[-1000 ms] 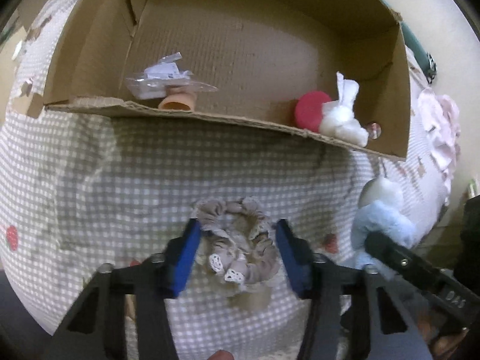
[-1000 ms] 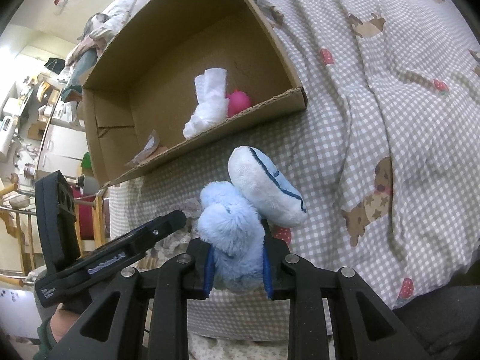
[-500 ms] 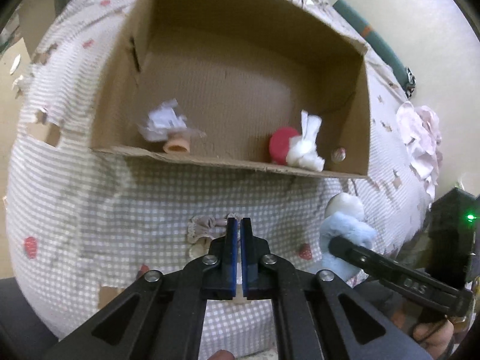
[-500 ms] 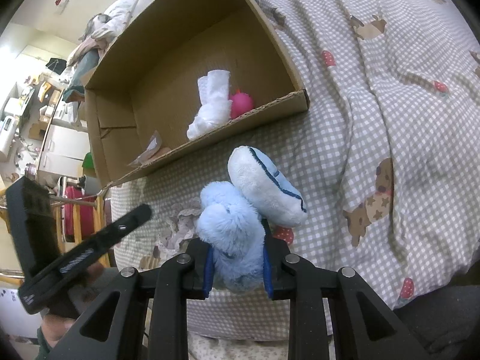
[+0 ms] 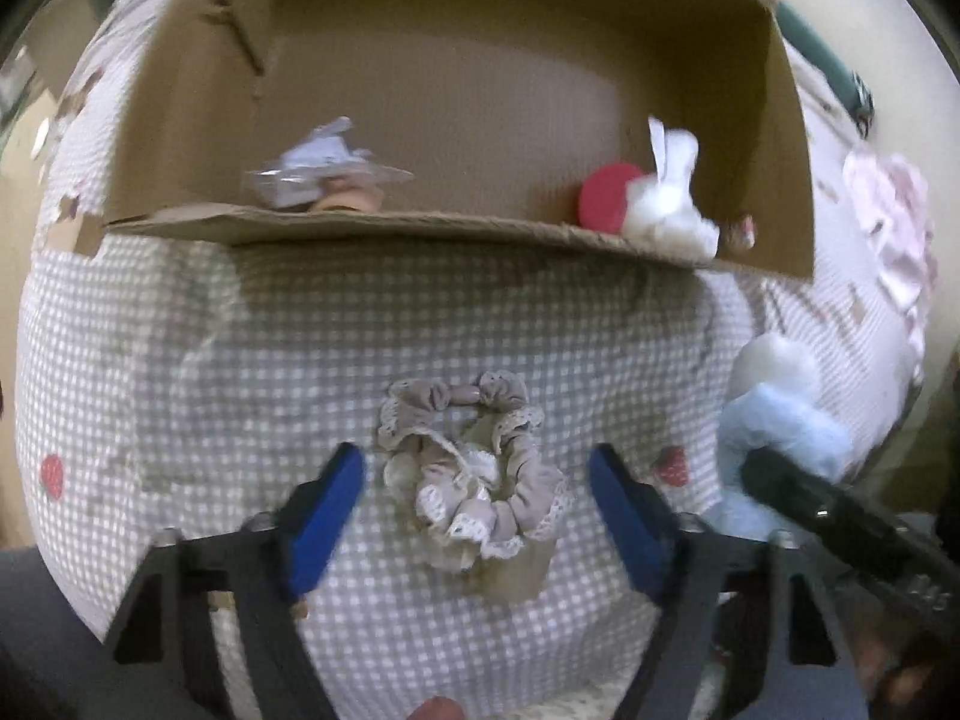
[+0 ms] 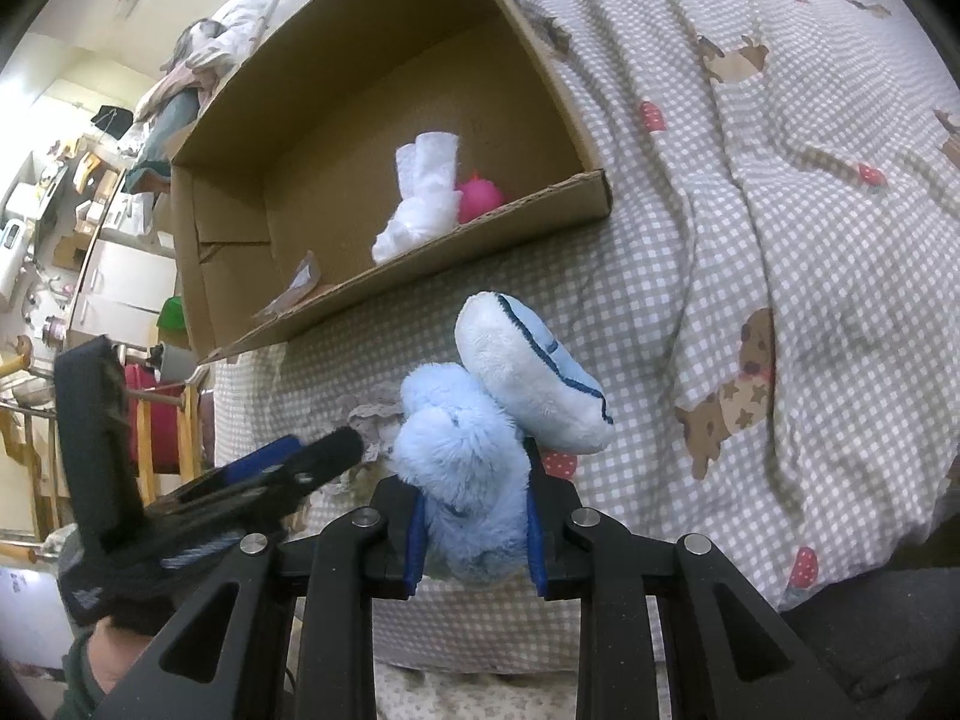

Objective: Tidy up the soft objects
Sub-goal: 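Grasp the beige lace scrunchie with the left gripper while the right holds the plush, then carry the plush into the box with the right gripper while the left drops the scrunchie in, then withdraw both grippers from the box back over the bed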

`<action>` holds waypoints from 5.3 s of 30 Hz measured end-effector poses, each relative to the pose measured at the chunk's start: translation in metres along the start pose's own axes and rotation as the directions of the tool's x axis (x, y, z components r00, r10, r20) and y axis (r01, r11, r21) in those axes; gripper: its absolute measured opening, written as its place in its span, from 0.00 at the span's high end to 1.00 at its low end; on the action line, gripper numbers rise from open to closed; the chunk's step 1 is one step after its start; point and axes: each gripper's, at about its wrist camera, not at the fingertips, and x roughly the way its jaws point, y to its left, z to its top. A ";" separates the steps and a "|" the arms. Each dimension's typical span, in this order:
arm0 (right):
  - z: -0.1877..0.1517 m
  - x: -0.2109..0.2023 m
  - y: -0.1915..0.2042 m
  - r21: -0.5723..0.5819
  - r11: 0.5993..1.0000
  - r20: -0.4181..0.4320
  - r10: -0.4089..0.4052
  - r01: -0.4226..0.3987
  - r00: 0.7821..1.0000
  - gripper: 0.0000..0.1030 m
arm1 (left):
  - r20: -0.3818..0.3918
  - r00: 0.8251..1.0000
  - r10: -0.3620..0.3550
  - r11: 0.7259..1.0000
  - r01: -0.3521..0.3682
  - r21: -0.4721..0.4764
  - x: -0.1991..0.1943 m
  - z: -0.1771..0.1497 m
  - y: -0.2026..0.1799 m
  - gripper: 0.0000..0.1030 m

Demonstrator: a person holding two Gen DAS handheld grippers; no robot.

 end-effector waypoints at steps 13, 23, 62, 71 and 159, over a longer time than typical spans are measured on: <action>0.002 0.002 0.003 -0.001 1.000 -0.011 0.012 -0.012 1.000 0.73 | 0.109 0.992 -0.062 0.997 0.067 -0.042 -0.026 0.013 0.022 0.89; 0.004 0.004 0.005 -0.012 1.000 -0.009 0.021 -0.021 1.000 0.73 | 0.127 0.992 0.002 0.998 0.005 -0.060 -0.069 -0.013 0.045 0.90; 0.083 -0.055 0.056 -0.198 0.974 0.257 0.160 -0.110 0.953 0.73 | 0.358 0.926 0.124 0.981 -0.169 0.099 -0.122 0.069 0.002 0.90; 0.087 -0.024 0.046 -0.199 0.978 0.221 0.103 -0.059 0.970 0.73 | 0.338 0.930 0.146 0.976 -0.190 0.102 -0.081 0.075 0.009 0.90; -0.005 -0.039 0.035 -0.119 0.990 0.221 -0.050 0.078 0.974 0.04 | 0.302 0.942 0.146 0.989 -0.140 -0.040 -0.108 -0.037 0.036 0.02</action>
